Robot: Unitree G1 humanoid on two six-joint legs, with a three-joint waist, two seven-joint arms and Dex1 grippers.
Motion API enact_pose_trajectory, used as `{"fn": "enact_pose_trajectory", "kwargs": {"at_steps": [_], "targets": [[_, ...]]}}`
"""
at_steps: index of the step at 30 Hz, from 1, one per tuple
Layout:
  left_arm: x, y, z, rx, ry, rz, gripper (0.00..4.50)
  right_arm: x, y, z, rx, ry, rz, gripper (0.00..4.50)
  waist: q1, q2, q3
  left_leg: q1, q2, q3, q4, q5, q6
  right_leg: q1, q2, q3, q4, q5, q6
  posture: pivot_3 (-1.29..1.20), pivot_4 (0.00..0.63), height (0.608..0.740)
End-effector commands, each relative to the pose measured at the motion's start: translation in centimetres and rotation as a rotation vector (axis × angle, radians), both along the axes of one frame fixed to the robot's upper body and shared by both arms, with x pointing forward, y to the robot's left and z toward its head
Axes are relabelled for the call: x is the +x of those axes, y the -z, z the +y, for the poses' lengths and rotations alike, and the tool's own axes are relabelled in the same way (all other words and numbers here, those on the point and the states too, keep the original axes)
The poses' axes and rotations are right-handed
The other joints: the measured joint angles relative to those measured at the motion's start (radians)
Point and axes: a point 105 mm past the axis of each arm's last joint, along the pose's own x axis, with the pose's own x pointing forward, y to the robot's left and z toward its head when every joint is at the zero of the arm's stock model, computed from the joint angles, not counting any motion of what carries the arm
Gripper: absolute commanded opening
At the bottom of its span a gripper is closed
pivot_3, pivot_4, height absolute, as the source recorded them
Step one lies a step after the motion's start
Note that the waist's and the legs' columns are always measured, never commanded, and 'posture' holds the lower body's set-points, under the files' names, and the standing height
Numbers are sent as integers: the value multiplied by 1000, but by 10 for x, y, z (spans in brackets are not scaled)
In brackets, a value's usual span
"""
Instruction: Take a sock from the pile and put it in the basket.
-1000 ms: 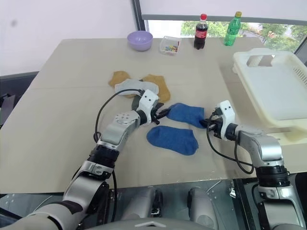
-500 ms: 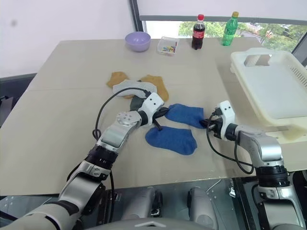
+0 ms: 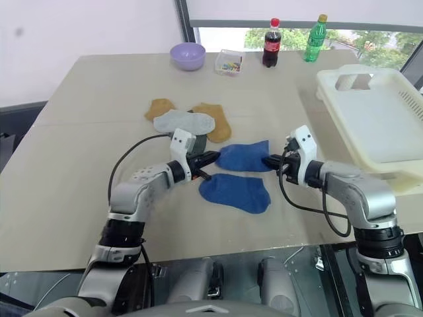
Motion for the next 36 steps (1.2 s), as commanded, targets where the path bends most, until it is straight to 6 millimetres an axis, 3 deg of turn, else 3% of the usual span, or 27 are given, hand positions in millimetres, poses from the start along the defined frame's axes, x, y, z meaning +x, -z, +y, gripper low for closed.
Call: {"fn": "enact_pose_trajectory", "kwargs": {"at_steps": [1,6,12,18,36], "targets": [[-18,-19,-2,-63,56,-20,56,-11,-24,3,16,-31,-58,0,2,0,0,0,0,0,0,0,0,0,0,0,0,0,0,0,150,733],[-34,-26,12,-76,45,-9,56,-31,-26,8,71,-87,-5,0,3,0,0,0,0,-1,0,0,0,0,0,0,0,0,0,0,150,733],[-47,-33,26,-106,15,-6,56,-56,-11,8,57,-121,91,0,4,0,0,0,0,-1,0,0,0,0,-1,0,0,-1,-1,0,150,733],[-61,-19,31,-67,-5,39,56,-72,4,7,33,-114,165,0,6,0,0,1,0,-1,0,0,0,0,-1,0,0,-2,-4,0,150,733],[-73,-5,21,-69,-32,45,56,-68,33,7,-27,-53,205,0,19,-1,0,1,0,0,0,0,0,0,0,1,0,-3,-4,0,150,733]]}}
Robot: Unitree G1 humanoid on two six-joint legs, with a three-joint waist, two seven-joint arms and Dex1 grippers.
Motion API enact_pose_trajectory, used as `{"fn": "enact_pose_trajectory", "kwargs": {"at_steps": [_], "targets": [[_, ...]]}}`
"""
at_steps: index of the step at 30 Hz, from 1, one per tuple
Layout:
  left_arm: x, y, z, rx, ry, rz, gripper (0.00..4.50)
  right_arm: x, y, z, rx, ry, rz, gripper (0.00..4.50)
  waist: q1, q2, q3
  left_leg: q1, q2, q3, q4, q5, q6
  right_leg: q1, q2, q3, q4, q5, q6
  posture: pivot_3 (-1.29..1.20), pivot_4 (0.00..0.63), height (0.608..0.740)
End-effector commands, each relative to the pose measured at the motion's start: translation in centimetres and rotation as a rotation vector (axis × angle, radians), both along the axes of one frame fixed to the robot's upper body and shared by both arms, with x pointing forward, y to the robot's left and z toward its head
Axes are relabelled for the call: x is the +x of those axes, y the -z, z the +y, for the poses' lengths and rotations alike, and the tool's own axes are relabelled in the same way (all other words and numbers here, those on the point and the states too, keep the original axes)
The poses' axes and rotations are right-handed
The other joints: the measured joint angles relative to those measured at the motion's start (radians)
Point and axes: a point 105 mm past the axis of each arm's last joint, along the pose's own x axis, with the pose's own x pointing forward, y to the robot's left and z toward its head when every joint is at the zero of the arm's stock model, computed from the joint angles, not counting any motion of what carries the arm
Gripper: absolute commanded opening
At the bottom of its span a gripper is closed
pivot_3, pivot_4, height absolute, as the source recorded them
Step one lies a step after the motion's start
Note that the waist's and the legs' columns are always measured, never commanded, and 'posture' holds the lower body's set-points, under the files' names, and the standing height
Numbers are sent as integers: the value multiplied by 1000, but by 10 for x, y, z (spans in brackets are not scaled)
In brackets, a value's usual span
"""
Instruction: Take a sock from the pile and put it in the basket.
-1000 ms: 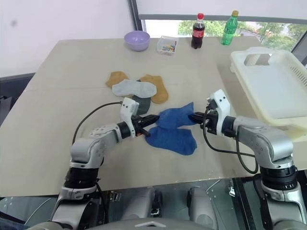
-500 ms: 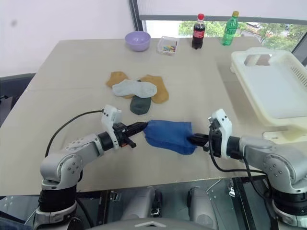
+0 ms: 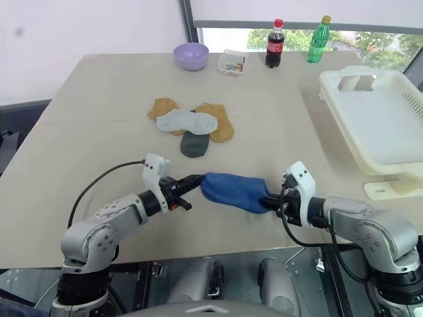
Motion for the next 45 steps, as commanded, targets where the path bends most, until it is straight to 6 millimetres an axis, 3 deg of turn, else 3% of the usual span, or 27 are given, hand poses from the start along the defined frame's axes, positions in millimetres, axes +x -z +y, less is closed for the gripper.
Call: {"fn": "enact_pose_trajectory", "kwargs": {"at_steps": [1,19,22,24,26,28,32,37,40,45], "targets": [[-4,-11,-6,3,28,-58,56,2,-3,0,-1,6,-35,0,1,0,0,0,0,0,0,0,0,0,0,0,0,0,0,0,150,733],[-2,-9,-3,8,-11,-82,56,4,-2,1,-10,-19,-47,0,1,0,0,0,0,0,0,0,0,0,0,0,0,0,0,0,150,733],[-2,-7,-4,15,-7,-78,0,-4,-4,4,-7,-76,-41,908,1,0,0,0,0,0,0,0,0,0,0,0,0,0,0,0,150,733],[-3,-5,-5,18,-4,-75,0,-5,-5,4,-26,-96,-70,1878,1,0,0,0,0,0,0,0,0,0,0,0,0,0,0,0,150,733],[-4,-3,-6,37,6,-75,0,4,-21,6,-35,-84,-214,2719,1,0,0,0,0,0,0,0,0,0,0,0,0,0,0,0,150,733],[-3,-2,-7,39,8,-77,0,5,-35,10,-38,-125,-334,2719,1,0,0,0,0,0,0,0,0,0,0,0,0,0,0,0,150,733],[-4,-2,-8,37,13,-75,0,6,-43,12,-106,-173,-476,2719,1,0,0,0,0,0,0,0,0,0,0,0,0,0,0,0,150,733],[-4,0,-9,39,15,-70,0,6,-58,33,32,-238,-621,2719,-1,0,0,0,0,0,0,0,0,0,1,0,0,0,0,0,150,733],[-3,1,-10,41,16,-69,0,9,-42,38,15,-279,-601,2719,1,0,0,0,0,0,0,0,0,0,1,0,0,0,0,0,150,733],[-4,1,-12,47,26,-72,0,19,-9,31,-74,-300,-529,2719,1,0,0,0,0,0,0,0,-1,0,0,0,0,0,0,0,150,733]]}}
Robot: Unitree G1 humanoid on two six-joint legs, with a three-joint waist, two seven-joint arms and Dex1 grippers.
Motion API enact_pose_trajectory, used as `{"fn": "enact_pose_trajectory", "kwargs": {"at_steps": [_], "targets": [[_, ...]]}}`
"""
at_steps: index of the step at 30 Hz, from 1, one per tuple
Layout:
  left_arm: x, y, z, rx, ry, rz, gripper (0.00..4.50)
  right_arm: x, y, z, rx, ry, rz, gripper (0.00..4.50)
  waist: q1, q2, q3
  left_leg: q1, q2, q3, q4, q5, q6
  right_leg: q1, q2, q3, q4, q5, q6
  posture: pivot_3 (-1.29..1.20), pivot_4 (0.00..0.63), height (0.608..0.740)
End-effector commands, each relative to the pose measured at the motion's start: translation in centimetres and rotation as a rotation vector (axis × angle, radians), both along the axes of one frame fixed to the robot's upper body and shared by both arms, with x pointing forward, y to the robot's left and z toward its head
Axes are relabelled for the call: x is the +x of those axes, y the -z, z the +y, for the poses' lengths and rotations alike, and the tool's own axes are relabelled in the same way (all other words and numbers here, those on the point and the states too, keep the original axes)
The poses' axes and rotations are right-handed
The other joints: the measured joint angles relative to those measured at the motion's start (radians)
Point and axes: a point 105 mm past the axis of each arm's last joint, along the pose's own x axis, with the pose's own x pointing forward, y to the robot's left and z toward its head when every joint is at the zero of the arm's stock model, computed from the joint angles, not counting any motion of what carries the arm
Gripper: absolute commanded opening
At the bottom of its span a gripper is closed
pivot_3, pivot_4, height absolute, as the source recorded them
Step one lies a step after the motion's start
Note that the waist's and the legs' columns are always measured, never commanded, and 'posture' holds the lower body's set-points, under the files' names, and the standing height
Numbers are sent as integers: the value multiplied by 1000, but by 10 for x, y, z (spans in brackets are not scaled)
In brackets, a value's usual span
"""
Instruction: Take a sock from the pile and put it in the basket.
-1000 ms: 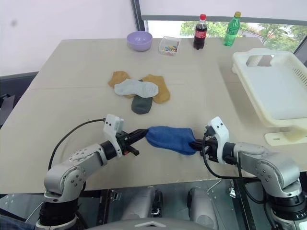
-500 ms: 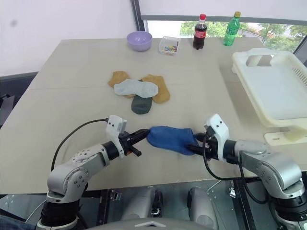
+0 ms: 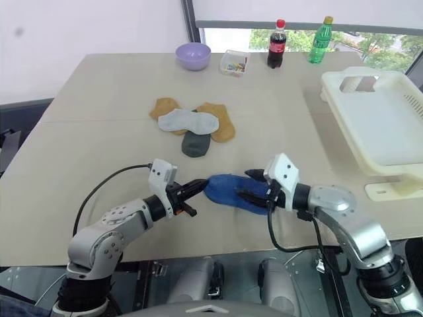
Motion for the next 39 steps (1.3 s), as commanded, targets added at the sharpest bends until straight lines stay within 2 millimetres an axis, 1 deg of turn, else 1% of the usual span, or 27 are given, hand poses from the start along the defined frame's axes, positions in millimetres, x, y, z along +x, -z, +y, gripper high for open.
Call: {"fn": "enact_pose_trajectory", "kwargs": {"at_steps": [1,5,8,9,10,12,13,14,15,17,18,20,23,26,27,30,32,36,39], "targets": [[0,-5,-4,3,17,-34,0,5,15,-8,-88,-8,-6,2719,0,0,0,0,0,0,0,0,-1,0,0,0,0,0,0,0,150,733],[0,-4,-3,9,11,-37,0,7,40,-18,-204,9,55,2719,0,0,0,0,0,0,0,1,-2,0,0,0,0,0,0,0,150,733],[0,-3,-3,23,16,-44,0,7,46,-20,-233,9,76,2719,0,0,0,1,0,0,0,1,-2,0,0,0,0,0,0,0,150,733],[-1,-4,-3,2,21,-37,0,7,47,-18,-235,9,77,2719,0,0,0,1,0,0,0,1,-1,0,0,0,0,0,0,0,150,733],[-6,-8,-7,-53,59,-31,0,7,47,-18,-235,9,78,2719,0,0,0,1,0,0,0,1,-1,0,0,0,0,0,0,0,150,733],[-16,-15,-15,-73,152,-46,612,6,48,-16,-235,7,81,2745,-1,0,-1,1,1,0,0,1,-1,0,0,0,0,0,0,0,150,733],[-12,-13,-12,-45,121,-47,893,6,49,-16,-236,7,84,2745,-1,0,0,1,1,0,0,1,-1,0,0,0,0,0,0,0,150,733],[-5,-8,-6,-9,66,-36,1424,5,50,-17,-238,7,87,2745,-1,0,-1,1,1,0,0,1,-1,0,0,0,0,0,0,0,150,733],[1,-2,1,9,16,-11,1595,5,50,-17,-240,8,88,2745,-1,0,-1,1,1,0,0,1,-1,0,0,0,0,0,0,0,150,733],[2,6,8,1,5,54,2446,6,52,-17,-247,11,87,2745,0,-1,-1,2,1,0,0,0,-1,1,0,0,0,0,0,0,150,733],[1,9,13,-19,6,93,2719,6,52,-17,-248,15,87,2745,-1,-1,-1,2,1,0,0,0,-1,1,1,0,0,0,0,0,150,733],[0,13,22,-40,5,158,2719,5,53,-17,-247,15,96,2745,-2,-1,-2,2,1,0,0,1,-1,1,1,0,1,0,0,0,150,733],[3,21,37,21,20,210,2719,5,54,-16,-250,10,103,2745,-3,0,-3,4,2,0,0,1,-1,2,2,0,1,0,0,0,150,733],[6,19,42,-3,43,230,2719,5,54,-16,-255,10,99,2745,-4,0,-3,11,2,1,-1,0,-1,9,2,0,0,0,0,0,150,733],[7,21,44,-2,44,240,2719,7,54,-16,-254,15,92,2745,-4,0,-3,16,2,1,-2,0,-1,13,1,0,0,-2,2,0,150,733],[7,30,45,54,73,252,2719,9,53,-16,-254,21,91,2745,-4,0,-3,17,2,1,-2,0,-1,13,0,0,0,-2,2,0,150,733],[6,35,39,62,102,271,2719,9,53,-16,-253,21,95,2745,-4,1,-4,17,3,1,-2,0,-1,13,0,0,0,-1,0,0,150,733],[-2,41,14,12,225,334,2719,8,54,-15,-252,19,100,2745,0,4,-9,17,3,1,-2,0,-1,13,-1,0,0,-1,0,0,150,733],[-4,49,2,-5,268,398,2719,8,54,-14,-250,16,101,2745,2,6,-11,18,2,1,-2,0,-1,14,-3,-1,0,-1,0,0,150,733]]}}
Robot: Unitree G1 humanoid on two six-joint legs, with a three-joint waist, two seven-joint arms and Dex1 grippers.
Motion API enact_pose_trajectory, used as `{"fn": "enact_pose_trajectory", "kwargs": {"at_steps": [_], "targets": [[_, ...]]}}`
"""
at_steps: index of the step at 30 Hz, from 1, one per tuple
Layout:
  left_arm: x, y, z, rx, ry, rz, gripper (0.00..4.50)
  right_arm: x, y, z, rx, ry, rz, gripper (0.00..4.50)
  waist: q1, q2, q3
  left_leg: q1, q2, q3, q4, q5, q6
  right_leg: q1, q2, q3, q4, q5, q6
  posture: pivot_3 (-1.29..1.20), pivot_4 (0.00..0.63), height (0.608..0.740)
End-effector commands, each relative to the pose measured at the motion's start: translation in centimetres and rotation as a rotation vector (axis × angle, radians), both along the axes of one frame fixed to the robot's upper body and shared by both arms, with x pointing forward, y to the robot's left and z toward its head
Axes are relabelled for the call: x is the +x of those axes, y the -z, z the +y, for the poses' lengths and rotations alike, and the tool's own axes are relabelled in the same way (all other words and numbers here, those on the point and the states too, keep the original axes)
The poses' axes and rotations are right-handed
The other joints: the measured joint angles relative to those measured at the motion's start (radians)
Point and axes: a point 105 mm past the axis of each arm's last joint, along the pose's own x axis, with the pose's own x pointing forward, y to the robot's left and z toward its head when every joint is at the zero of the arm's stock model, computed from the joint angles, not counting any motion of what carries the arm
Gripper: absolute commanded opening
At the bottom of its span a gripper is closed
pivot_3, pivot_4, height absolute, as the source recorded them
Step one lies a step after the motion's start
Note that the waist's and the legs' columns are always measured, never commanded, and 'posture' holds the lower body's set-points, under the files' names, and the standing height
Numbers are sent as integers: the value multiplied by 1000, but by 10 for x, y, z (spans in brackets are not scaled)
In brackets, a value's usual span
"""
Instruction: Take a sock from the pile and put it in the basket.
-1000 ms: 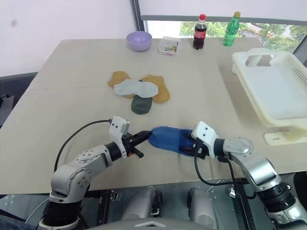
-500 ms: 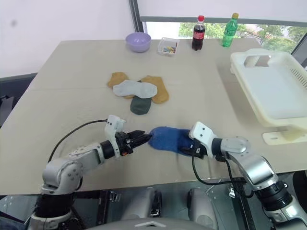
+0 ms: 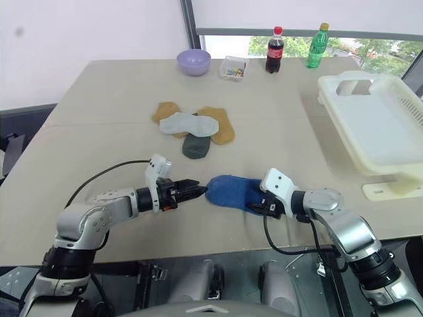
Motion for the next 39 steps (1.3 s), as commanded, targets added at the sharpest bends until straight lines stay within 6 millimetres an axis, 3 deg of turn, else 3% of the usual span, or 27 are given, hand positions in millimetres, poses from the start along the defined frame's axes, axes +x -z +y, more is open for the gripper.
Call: {"fn": "enact_pose_trajectory", "kwargs": {"at_steps": [1,5,9,13,17,22,26,39], "targets": [[-17,38,-20,2,69,220,2719,-2,8,-1,-17,1,41,2745,1,2,-2,0,0,0,0,0,0,0,0,0,0,0,0,0,150,733],[-16,38,-37,-82,114,312,2719,-2,8,0,-17,-1,42,2745,1,2,-4,0,-1,-1,0,0,0,0,-1,-1,0,0,0,0,150,733],[-22,14,-52,-278,210,390,2719,-2,8,0,-18,1,40,2745,-2,2,-4,-1,-1,-1,0,0,1,0,0,-1,-1,0,0,0,150,733],[-23,3,-53,-340,233,415,2719,-2,7,-2,-18,5,41,2745,-4,-1,-2,-2,-1,-1,0,0,1,0,0,-1,-1,0,0,0,150,733],[-24,-23,-53,-487,275,417,2719,-1,7,-1,-19,11,39,2745,-4,-3,1,-2,-1,-2,0,0,1,0,0,-1,-1,0,1,0,150,733],[-17,-28,-54,-518,251,402,2719,0,7,0,-18,9,39,2745,-4,-5,3,-3,-1,-2,0,0,1,-1,-1,-1,-1,0,0,0,150,733],[-13,-43,-56,-569,258,342,2719,0,7,0,-22,5,40,2745,-4,-8,6,-3,-1,-2,0,0,1,-2,-5,-1,-1,0,0,0,150,733],[-15,-27,-52,-468,230,320,2719,-2,9,-1,-28,7,44,2745,-5,-9,7,-4,-1,-3,-1,-1,-1,-3,-7,-2,-1,0,-1,0,150,733]]}}
